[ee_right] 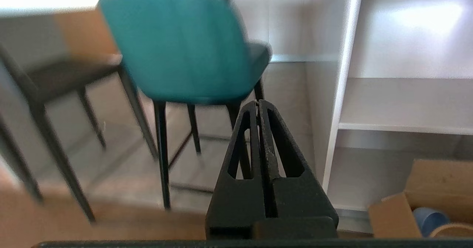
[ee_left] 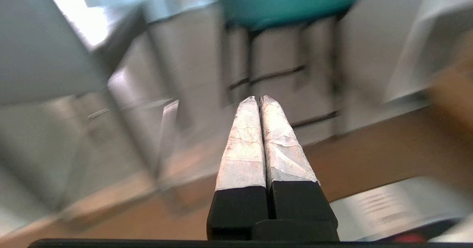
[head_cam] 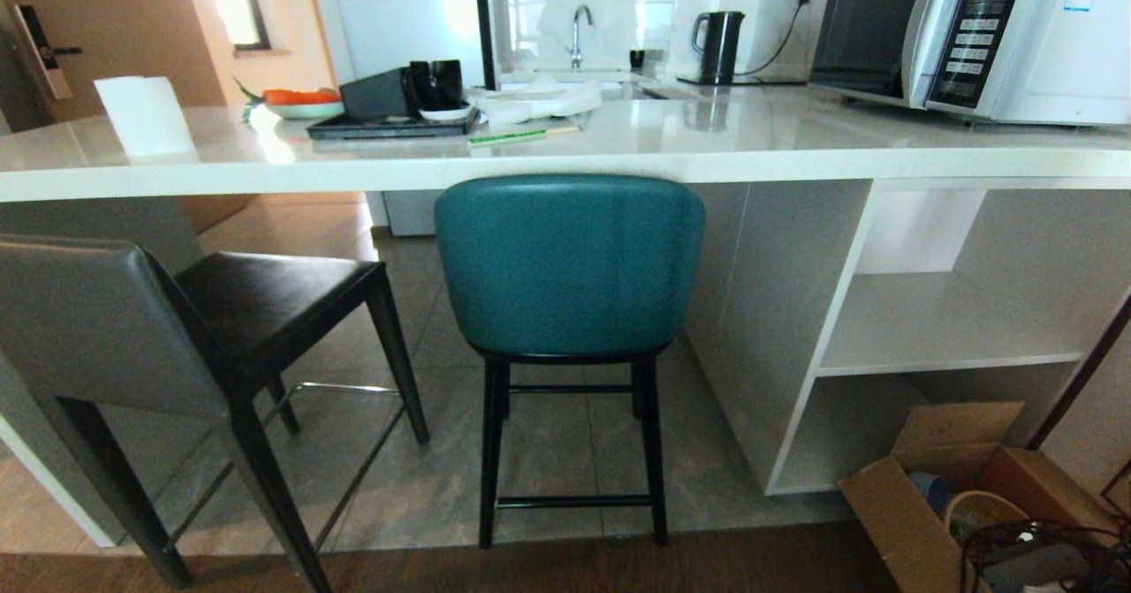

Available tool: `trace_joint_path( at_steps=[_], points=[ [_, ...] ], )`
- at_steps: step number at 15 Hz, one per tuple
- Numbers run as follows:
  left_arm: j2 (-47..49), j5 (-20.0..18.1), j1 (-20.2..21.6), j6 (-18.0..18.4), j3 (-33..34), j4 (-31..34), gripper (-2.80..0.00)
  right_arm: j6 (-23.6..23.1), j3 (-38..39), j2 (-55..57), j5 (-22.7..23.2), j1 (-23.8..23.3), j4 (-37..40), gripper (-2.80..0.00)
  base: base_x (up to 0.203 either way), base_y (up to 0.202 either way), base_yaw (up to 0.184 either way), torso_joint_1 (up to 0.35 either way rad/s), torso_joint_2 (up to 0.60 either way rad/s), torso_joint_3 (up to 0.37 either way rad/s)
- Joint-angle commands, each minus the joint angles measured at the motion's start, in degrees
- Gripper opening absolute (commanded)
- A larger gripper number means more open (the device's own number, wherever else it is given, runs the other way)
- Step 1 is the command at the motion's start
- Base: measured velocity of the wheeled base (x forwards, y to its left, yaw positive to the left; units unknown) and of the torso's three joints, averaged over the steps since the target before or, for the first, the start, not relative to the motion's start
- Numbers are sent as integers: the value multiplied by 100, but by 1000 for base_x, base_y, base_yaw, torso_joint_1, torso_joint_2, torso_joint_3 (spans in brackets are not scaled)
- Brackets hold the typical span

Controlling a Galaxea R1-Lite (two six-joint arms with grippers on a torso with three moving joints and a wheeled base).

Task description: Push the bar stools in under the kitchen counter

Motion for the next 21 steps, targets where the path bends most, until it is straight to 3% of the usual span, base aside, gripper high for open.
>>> trace_joint_path(
  at_steps=[1, 3, 5, 7, 9, 11, 14, 17, 21],
  points=[
    [-319, 417, 0, 511, 257, 104, -280, -68, 338, -383, -8, 56, 9, -280, 0, 0, 0, 0, 0, 0],
    [-312, 1017, -7, 786, 491, 121, -280, -104, 707, -684, -319, 71, 18, -280, 0, 0, 0, 0, 0, 0],
    [-311, 1494, -11, 558, 706, 109, -280, -143, 950, -957, -608, 74, 71, -280, 0, 0, 0, 0, 0, 0],
    [-311, 1416, 1, 500, 786, -21, -280, -853, 1353, -1139, -946, 81, 145, -280, 0, 0, 0, 0, 0, 0],
    [-311, 1293, 0, 425, 906, -41, -280, -1175, 1681, -1141, -1319, 83, -166, -280, 0, 0, 0, 0, 0, 0],
    [-311, 1159, -6, 152, 917, -49, -280, -1167, 1713, -1140, -1503, 83, 95, -280, 0, 0, 0, 0, 0, 0],
    [-311, 1301, -7, -315, 917, -44, -280, -1161, 1710, -1135, -1578, 83, 276, -280, 0, 0, 0, 0, 0, 0],
    [-311, 1334, 1, -262, 939, -63, -280, -1131, 1710, -1141, -1571, 83, 267, -280, 0, 0, 0, 0, 0, 0],
    [-315, 1461, 2, 32, 1304, -1067, -280, -1070, 1710, -1144, -1589, 83, 276, -280, 0, 0, 0, 0, 0, 0]
  ],
)
